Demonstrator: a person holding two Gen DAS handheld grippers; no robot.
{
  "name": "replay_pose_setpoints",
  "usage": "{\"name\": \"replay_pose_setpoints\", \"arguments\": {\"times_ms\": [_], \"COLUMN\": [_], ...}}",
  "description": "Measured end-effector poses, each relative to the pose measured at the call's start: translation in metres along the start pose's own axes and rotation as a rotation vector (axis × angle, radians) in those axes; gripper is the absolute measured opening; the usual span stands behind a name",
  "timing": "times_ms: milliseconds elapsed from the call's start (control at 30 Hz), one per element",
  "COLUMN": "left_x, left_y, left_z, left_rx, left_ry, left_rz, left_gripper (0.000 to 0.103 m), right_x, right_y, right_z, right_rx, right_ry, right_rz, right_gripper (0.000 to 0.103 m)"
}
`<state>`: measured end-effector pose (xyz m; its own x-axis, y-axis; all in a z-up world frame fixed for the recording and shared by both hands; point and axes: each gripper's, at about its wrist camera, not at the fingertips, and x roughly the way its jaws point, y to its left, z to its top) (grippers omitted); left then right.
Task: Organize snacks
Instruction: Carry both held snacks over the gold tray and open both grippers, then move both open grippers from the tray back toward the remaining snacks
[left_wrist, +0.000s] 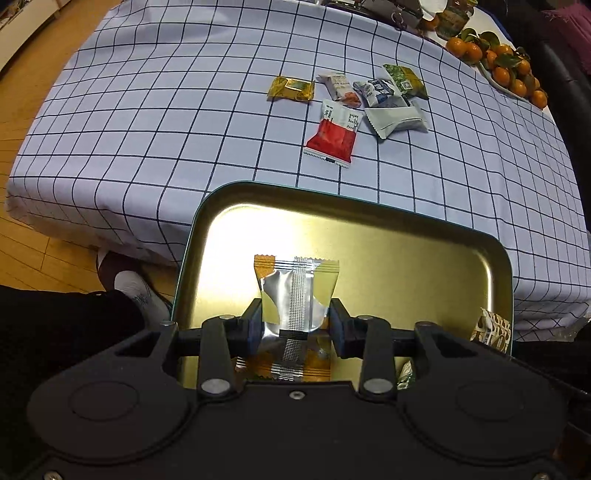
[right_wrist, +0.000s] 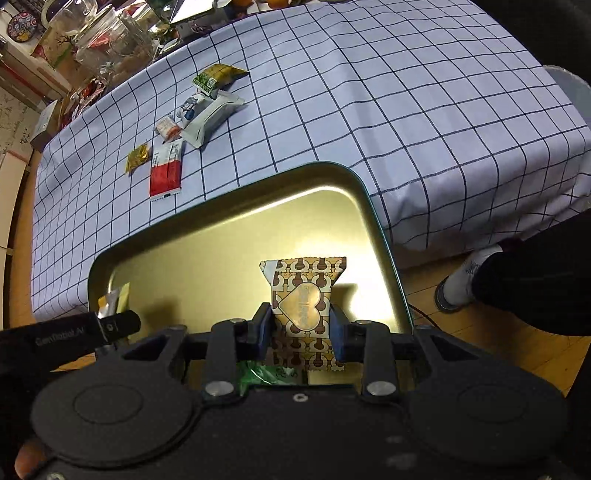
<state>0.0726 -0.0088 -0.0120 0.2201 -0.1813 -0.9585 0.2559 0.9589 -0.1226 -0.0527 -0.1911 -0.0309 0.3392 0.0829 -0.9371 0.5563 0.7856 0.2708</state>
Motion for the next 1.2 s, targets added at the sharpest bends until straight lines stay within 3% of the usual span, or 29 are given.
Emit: {"name": "replay_pose_setpoints", "arguments": {"times_ms": [133, 367, 533, 800, 1000, 1200], "left_x": [-0.003, -0.013, -0.017, -0.018, -0.024, -0.032], "left_y": [-0.001, -0.008, -0.011, -0.007, -0.001, 0.001], "left_z": [-0.002, -0.007, -0.012, -0.010, 0.008, 0.041], "left_rx": [-0.005, 0.031, 0.051, 0.032, 0.043, 0.056], "left_ry": [-0.002, -0.040, -0.045, -0.002, 0.000, -0.049], "left_rz": [-0.012, -0.007, 0.028, 0.040, 0.030, 0.038], "left_gripper": [0.047, 0.047, 0.047, 0.047, 0.046, 0.046], "right_x": [-0.011, -0.022, -0.027, -0.026, -0.029, -0.035], "right_y": [0.003, 0.003, 0.006, 0.010, 0.024, 0.040], "right_z": [0.002, 0.018, 0.016, 0.014, 0.023, 0.049], "right_rx": [-0.035, -0.005, -0.021, -0.064, -0.184, -0.258], "right_ry": [-0.041, -0.042, -0.061, -0.007, -0.015, -0.039], "right_rz": [-0.012, 0.071, 0.040, 0.008, -0.058, -0.038], "right_gripper": [0.036, 0.041, 0.041, 0.041, 0.041, 0.042]}}
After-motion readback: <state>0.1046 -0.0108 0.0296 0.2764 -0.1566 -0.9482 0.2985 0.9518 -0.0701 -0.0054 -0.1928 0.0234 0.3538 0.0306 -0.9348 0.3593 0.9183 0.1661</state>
